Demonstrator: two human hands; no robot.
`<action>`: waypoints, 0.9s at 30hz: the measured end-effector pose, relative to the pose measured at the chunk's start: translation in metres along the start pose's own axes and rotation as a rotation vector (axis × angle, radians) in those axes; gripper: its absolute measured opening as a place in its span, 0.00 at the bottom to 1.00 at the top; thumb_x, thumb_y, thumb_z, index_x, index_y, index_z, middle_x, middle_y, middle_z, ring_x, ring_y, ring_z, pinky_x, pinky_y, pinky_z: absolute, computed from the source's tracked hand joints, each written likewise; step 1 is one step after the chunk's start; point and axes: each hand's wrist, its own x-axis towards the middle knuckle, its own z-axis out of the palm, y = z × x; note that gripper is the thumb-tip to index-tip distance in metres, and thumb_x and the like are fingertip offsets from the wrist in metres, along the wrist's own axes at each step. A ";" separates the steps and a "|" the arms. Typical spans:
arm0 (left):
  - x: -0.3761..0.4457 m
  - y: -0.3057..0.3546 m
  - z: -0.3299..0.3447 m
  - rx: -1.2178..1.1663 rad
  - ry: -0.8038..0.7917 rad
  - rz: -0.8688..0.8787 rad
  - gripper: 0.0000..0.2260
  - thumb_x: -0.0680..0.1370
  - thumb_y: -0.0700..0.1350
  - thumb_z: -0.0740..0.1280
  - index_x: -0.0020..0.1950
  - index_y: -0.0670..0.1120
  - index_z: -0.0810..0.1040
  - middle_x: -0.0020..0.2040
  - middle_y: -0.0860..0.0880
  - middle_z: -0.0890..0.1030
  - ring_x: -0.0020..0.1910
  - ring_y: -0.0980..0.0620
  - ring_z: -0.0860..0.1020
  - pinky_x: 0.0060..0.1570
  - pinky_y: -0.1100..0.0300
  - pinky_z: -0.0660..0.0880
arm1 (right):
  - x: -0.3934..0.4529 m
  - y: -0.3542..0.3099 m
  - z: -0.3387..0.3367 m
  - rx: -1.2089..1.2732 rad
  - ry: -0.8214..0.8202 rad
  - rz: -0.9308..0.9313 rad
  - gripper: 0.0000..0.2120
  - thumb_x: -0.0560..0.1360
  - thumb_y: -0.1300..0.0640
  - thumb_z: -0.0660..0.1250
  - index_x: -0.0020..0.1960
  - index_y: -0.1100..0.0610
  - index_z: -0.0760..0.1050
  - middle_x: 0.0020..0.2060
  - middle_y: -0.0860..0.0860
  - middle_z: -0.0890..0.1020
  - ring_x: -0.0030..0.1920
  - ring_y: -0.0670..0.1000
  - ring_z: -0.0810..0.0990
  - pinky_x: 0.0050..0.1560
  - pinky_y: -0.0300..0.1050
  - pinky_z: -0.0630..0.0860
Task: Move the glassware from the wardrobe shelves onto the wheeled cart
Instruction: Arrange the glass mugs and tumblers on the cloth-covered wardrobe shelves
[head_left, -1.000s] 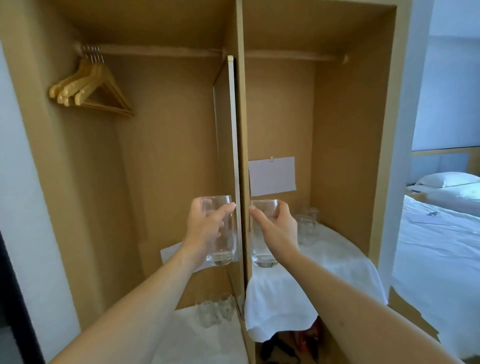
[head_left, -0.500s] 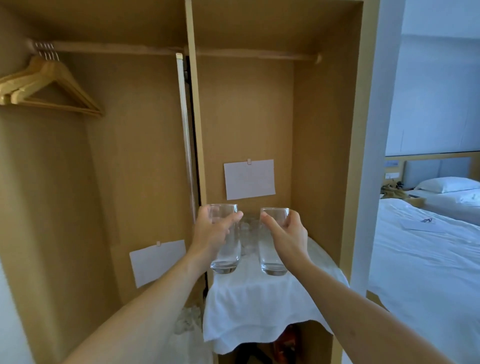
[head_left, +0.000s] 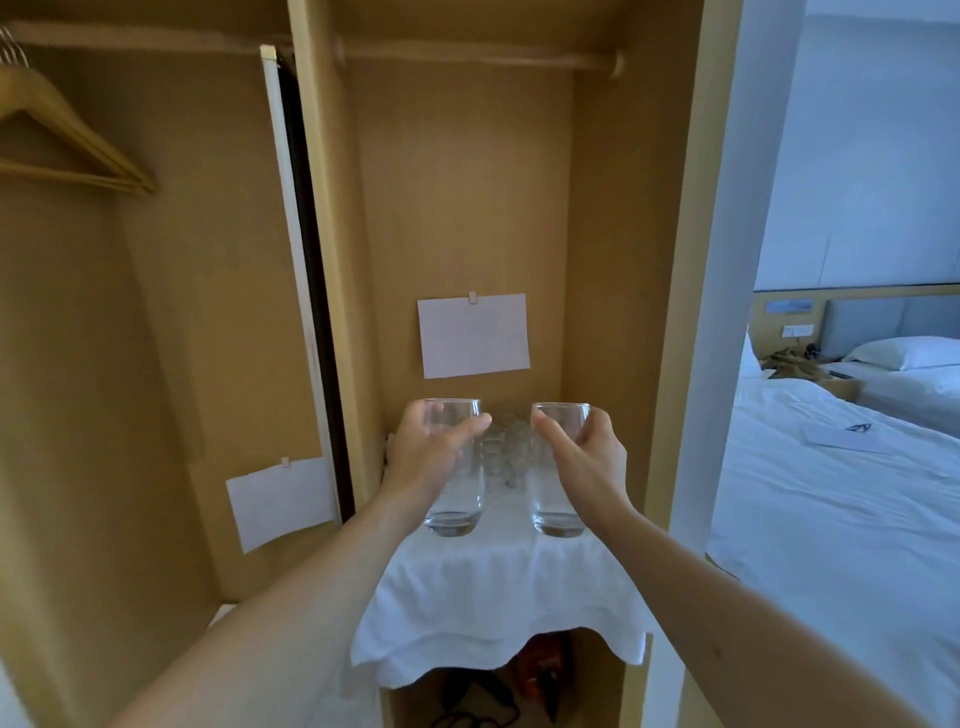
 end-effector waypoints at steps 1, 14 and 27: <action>0.003 -0.003 0.005 0.012 -0.004 -0.006 0.31 0.60 0.64 0.79 0.57 0.54 0.75 0.56 0.51 0.82 0.48 0.50 0.82 0.43 0.55 0.76 | 0.004 0.005 -0.001 0.000 0.002 0.012 0.23 0.69 0.30 0.70 0.49 0.46 0.71 0.43 0.49 0.80 0.42 0.49 0.80 0.40 0.44 0.76; 0.085 -0.079 0.047 0.023 -0.036 -0.104 0.37 0.57 0.65 0.79 0.62 0.54 0.75 0.65 0.49 0.79 0.65 0.43 0.78 0.59 0.43 0.78 | 0.066 0.078 0.028 -0.049 0.003 0.115 0.24 0.71 0.34 0.72 0.48 0.53 0.71 0.40 0.51 0.77 0.38 0.48 0.75 0.40 0.47 0.75; 0.171 -0.169 0.066 0.119 -0.073 -0.186 0.38 0.56 0.66 0.80 0.63 0.59 0.73 0.53 0.53 0.82 0.54 0.54 0.80 0.56 0.52 0.78 | 0.134 0.160 0.094 -0.119 -0.010 0.187 0.28 0.67 0.32 0.72 0.56 0.48 0.70 0.40 0.46 0.80 0.41 0.44 0.80 0.38 0.42 0.71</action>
